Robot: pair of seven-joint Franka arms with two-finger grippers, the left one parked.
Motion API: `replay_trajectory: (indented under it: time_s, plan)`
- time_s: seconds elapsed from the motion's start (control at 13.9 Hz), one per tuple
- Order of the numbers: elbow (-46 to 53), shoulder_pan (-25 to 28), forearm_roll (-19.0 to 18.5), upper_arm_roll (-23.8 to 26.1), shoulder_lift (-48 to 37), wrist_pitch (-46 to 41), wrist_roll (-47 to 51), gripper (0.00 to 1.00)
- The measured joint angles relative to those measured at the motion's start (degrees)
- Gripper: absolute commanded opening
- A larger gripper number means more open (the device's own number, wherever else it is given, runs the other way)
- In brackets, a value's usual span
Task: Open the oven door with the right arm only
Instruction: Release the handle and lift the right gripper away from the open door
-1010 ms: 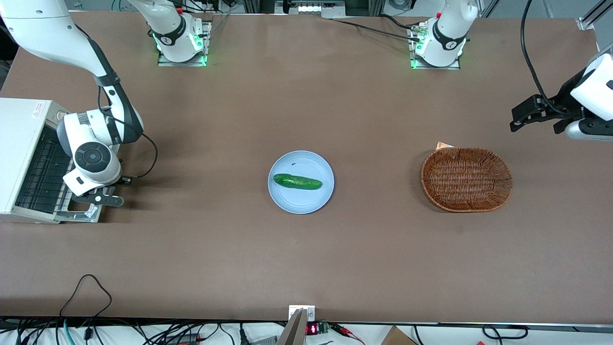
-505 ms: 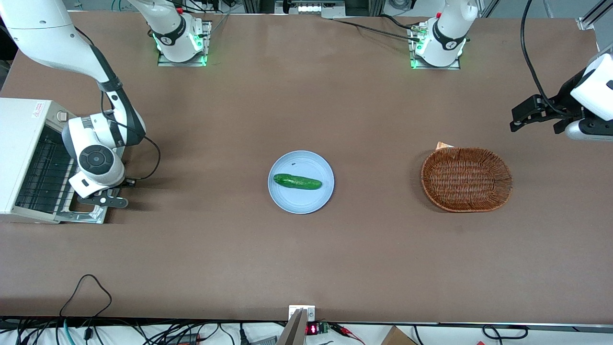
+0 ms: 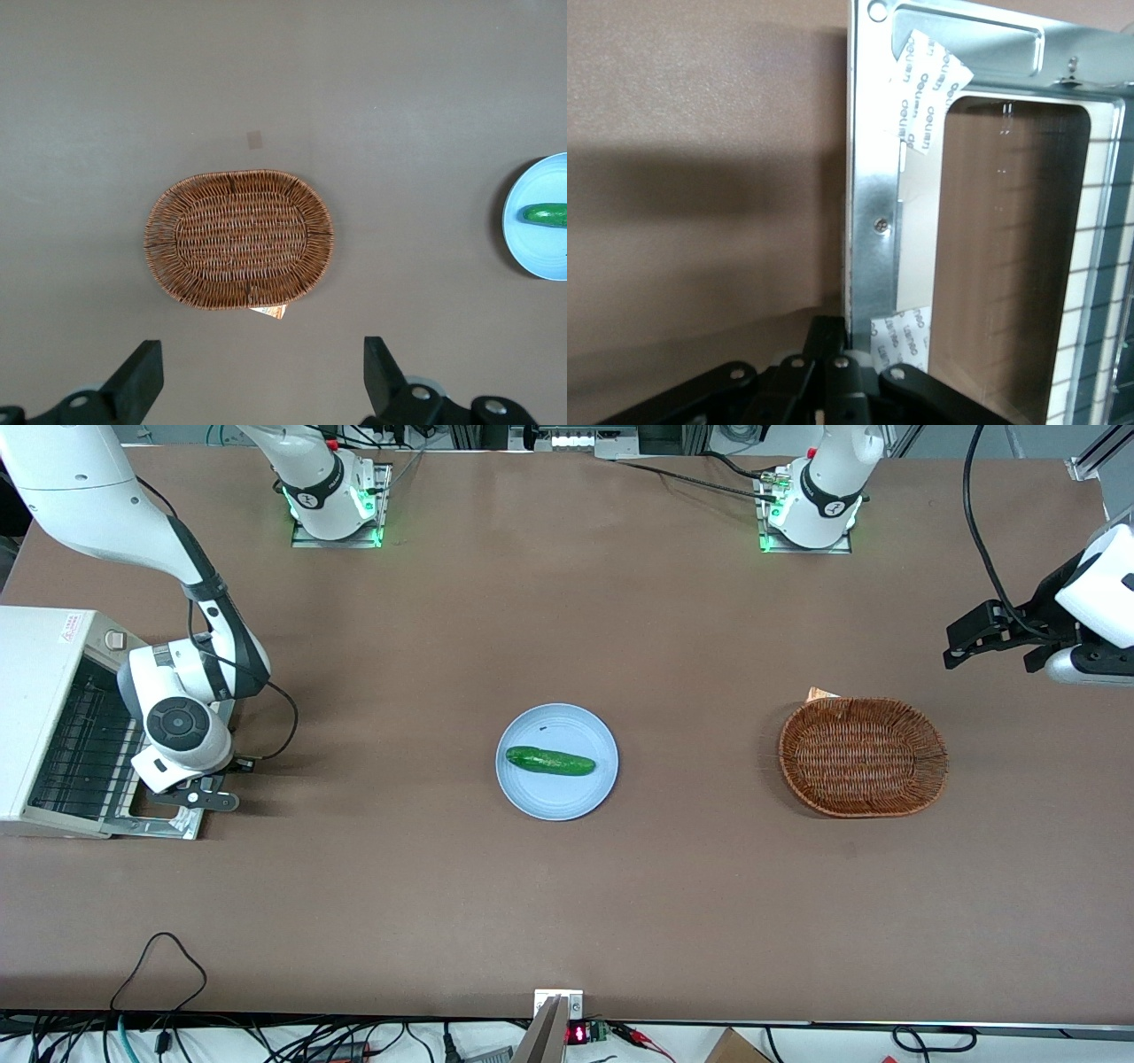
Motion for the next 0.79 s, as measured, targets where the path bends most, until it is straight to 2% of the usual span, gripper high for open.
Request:
replay_trajectory:
  time_s: [0.51,0.79]
  plan:
    - [0.07,0.02,0.20,1.09,-0.07,-0.67,-0.14,0.00]
    - [0.52,0.57,3.33,4.18,-1.71,-0.90,-0.14,0.00]
